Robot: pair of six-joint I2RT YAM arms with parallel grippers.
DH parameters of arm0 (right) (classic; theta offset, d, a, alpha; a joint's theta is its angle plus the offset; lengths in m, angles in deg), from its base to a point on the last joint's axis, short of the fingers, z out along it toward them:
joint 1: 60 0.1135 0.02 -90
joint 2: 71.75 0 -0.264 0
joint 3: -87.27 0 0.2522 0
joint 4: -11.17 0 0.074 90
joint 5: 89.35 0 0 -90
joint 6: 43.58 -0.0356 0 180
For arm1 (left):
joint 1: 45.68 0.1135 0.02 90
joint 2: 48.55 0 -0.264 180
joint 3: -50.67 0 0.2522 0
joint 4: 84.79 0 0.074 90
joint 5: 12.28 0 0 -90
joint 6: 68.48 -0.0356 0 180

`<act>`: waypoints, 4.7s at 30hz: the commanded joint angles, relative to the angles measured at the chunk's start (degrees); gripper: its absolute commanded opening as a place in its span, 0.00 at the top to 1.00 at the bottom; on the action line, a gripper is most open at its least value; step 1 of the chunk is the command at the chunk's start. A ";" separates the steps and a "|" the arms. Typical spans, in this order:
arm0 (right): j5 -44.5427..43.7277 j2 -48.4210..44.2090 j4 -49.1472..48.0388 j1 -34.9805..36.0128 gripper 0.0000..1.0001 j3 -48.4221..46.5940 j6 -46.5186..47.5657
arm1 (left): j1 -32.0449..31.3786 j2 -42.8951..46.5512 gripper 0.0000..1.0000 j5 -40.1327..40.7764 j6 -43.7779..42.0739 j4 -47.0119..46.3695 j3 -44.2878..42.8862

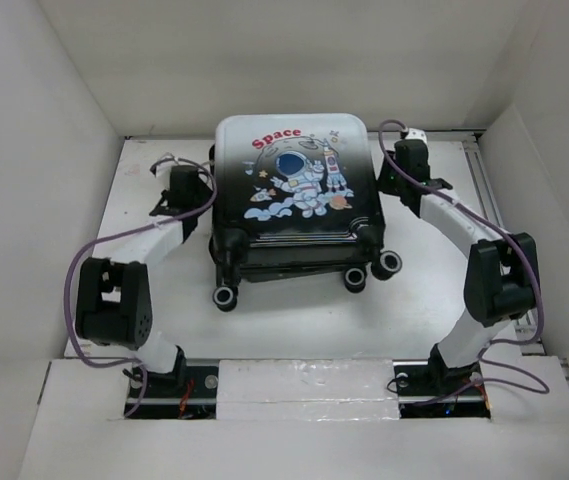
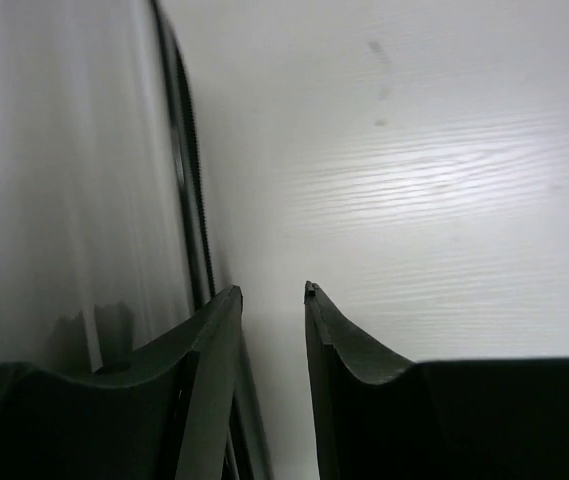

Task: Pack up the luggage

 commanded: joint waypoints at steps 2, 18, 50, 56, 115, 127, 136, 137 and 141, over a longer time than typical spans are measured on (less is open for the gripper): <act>16.29 0.45 0.88 4.26 0.61 -6.57 1.08 | -20.27 6.38 0.56 -12.72 6.38 -0.95 7.58; 23.80 18.26 23.22 1.99 0.43 -56.79 2.32 | -43.41 55.07 0.39 40.99 9.06 -0.96 20.78; 6.47 -11.42 -3.50 10.67 1.00 7.49 -3.66 | 14.17 -2.14 0.85 -21.49 12.98 -20.98 5.46; 14.29 1.84 -3.07 10.68 1.00 -10.96 -2.52 | 4.79 6.19 0.87 -17.02 12.37 -25.64 21.55; 10.60 -38.83 -8.34 16.65 0.54 38.94 0.29 | -23.12 10.63 0.56 -2.59 11.31 -23.62 23.50; 18.08 -45.15 -6.49 16.13 0.49 41.31 -0.76 | -22.49 6.48 0.61 -5.14 11.31 -26.71 22.98; 19.31 -42.52 -5.36 14.37 0.56 41.84 -0.76 | -22.49 2.45 0.68 -5.14 10.79 -26.71 20.61; 19.31 -41.74 -5.35 14.37 0.56 41.84 -0.76 | -22.49 1.65 0.68 -5.14 10.79 -26.71 20.60; 18.78 -40.50 -5.35 13.84 0.64 41.31 -0.76 | -22.49 0.42 0.77 -6.20 10.79 -27.24 19.47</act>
